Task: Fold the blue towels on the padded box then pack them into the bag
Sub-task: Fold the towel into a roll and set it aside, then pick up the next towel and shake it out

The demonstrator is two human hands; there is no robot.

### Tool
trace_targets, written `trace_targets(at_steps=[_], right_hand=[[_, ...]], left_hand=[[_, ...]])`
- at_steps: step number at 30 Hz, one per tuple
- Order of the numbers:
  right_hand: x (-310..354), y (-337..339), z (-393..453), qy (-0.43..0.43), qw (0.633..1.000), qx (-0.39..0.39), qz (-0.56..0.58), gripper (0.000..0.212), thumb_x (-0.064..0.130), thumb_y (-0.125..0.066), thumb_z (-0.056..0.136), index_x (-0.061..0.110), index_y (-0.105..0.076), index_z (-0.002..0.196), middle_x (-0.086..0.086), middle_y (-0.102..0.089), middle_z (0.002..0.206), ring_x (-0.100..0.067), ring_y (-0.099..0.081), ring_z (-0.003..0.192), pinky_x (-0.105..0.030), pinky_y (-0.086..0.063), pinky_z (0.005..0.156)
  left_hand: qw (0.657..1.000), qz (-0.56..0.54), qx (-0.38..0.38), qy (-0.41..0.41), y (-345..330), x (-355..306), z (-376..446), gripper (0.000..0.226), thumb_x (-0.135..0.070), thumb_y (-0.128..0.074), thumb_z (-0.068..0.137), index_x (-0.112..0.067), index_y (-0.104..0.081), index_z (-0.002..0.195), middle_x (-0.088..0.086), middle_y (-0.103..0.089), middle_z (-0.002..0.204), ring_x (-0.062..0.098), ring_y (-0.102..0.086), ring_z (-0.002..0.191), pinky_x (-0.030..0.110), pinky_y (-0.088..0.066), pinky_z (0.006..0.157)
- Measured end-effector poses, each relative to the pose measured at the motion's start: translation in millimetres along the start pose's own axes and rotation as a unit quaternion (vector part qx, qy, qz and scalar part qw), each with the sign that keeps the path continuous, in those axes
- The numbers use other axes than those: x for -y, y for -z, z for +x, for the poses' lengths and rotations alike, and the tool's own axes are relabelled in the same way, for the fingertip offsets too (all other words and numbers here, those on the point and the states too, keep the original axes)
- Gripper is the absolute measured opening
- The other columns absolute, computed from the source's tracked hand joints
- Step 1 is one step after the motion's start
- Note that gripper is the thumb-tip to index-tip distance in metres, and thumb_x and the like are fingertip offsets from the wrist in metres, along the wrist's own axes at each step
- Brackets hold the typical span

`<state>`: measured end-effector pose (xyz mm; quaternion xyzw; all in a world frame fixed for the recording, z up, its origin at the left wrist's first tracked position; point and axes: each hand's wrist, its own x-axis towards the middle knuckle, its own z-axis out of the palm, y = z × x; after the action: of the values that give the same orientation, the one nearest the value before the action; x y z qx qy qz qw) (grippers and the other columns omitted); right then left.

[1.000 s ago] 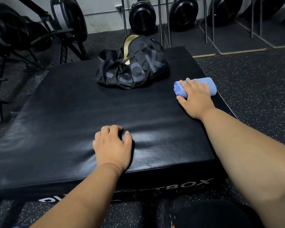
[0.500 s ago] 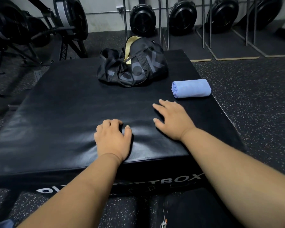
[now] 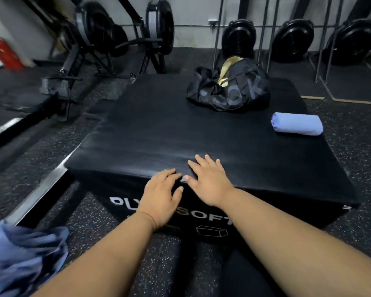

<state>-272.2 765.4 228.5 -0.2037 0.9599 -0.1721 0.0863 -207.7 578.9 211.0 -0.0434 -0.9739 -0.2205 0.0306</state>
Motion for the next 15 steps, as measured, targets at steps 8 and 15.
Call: trace_targets(at_steps=[8,15], right_hand=[[162.8,-41.1,6.2,0.153,0.986,0.056,0.042,0.059,0.052,-0.044,0.108,0.028,-0.038,0.161,-0.003,-0.032,0.169,-0.026,-0.026,0.156,-0.042,-0.016,0.128],[291.9,-108.2,15.5,0.242,0.960,0.139,0.031,0.059,0.056,-0.043,0.107,0.031,-0.038,0.160,-0.003,-0.036,0.167,-0.026,-0.032,0.152,-0.044,-0.027,0.123]], left_hand=[[0.958,0.035,-0.024,0.283,88.5,152.7,-128.7,0.055,-0.045,-0.064,0.096,-0.023,-0.058,0.147,0.006,-0.053,0.149,0.031,-0.051,0.136,0.041,-0.039,0.117],[0.892,0.056,0.069,0.443,128.8,260.9,-237.7,0.068,-0.064,-0.054,0.087,-0.029,-0.056,0.146,0.010,-0.040,0.160,0.035,-0.044,0.143,0.044,-0.038,0.118]])
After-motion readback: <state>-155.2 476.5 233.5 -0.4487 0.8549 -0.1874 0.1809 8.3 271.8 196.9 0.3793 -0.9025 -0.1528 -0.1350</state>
